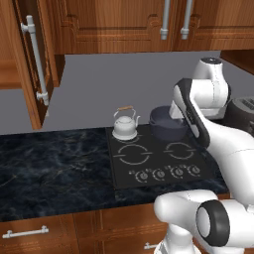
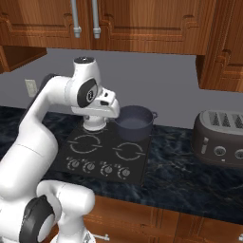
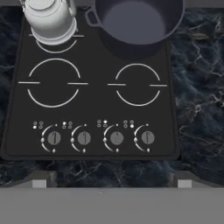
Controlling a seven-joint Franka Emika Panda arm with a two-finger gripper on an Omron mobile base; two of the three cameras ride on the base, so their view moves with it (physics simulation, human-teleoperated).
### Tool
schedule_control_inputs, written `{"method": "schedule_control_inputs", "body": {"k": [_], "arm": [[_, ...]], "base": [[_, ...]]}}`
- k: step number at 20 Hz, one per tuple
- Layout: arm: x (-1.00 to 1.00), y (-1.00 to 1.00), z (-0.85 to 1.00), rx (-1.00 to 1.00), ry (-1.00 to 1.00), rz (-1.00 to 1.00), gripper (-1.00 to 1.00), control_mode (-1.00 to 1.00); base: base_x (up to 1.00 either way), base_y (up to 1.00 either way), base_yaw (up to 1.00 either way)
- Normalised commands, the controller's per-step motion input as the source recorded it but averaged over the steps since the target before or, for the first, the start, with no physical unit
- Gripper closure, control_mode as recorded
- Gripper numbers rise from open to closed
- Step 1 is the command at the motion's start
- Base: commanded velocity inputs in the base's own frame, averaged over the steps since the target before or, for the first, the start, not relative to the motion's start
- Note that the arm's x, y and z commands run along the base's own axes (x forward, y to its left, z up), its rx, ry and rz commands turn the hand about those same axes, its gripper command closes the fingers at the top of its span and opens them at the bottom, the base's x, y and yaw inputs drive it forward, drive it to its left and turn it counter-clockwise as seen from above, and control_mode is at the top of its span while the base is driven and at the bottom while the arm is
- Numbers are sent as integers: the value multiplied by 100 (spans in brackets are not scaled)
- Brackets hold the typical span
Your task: Pick the kettle from the cabinet and place it on a stove burner. Then pick the pot from the counter and place it on another stove burner. Finally, turn both burners on.
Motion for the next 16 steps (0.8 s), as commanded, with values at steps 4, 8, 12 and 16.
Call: {"method": "schedule_control_inputs", "body": {"k": [4,8,12,16], "arm": [[-11,3,-1,0,9,-12,-100,-100],[-21,1,-9,0,-2,-19,-100,-100],[-18,2,-2,0,-1,-29,-100,-100],[-15,0,0,0,0,-31,-100,-100]], "base": [[0,0,0],[0,0,0],[0,0,0],[0,0,0]]}}
